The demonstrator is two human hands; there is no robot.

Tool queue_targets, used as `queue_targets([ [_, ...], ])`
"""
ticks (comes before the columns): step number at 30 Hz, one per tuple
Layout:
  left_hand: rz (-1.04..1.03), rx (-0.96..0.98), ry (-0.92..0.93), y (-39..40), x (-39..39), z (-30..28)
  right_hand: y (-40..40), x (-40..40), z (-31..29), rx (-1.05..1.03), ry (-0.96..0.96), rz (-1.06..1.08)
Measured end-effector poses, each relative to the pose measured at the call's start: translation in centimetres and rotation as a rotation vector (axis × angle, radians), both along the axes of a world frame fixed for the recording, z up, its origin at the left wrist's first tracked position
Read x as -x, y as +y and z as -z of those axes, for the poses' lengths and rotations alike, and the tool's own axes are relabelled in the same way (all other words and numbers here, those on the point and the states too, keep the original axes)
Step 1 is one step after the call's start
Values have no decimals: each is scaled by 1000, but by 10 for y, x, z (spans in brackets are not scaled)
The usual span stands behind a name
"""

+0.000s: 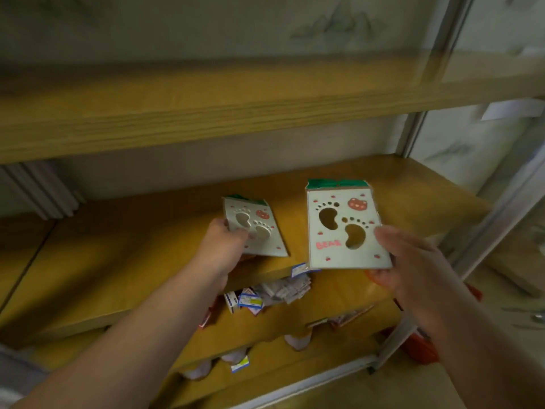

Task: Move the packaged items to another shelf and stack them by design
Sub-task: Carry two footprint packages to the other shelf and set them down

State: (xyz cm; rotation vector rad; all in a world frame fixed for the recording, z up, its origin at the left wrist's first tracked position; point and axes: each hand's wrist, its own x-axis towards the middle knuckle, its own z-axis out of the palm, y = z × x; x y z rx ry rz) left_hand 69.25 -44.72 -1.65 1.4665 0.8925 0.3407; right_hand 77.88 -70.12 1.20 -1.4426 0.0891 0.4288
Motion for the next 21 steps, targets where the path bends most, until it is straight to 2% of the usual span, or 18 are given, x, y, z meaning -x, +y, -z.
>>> queue_targets([
  [1,-15,-29,9,-2,-6,2,-2,-12,2,-123,51,-52],
  [2,-28,-66,19,-4,-12,4,-2,-23,5,-122,25,-125],
  [3,-36,-113,41,-6,-17,5,-2,-34,7,-23,-26,-174],
  [9,-74,-495,283,-16,-39,11,1,-75,19,-26,-49,-329],
  [13,-80,-587,455,-23,-37,11,8,-90,27,3,-42,-428],
  [17,-191,-541,351,-29,-12,16,30,-100,30,35,-61,-491],
  [21,-252,-558,296,-34,15,23,64,-104,30,105,-159,-591],
])
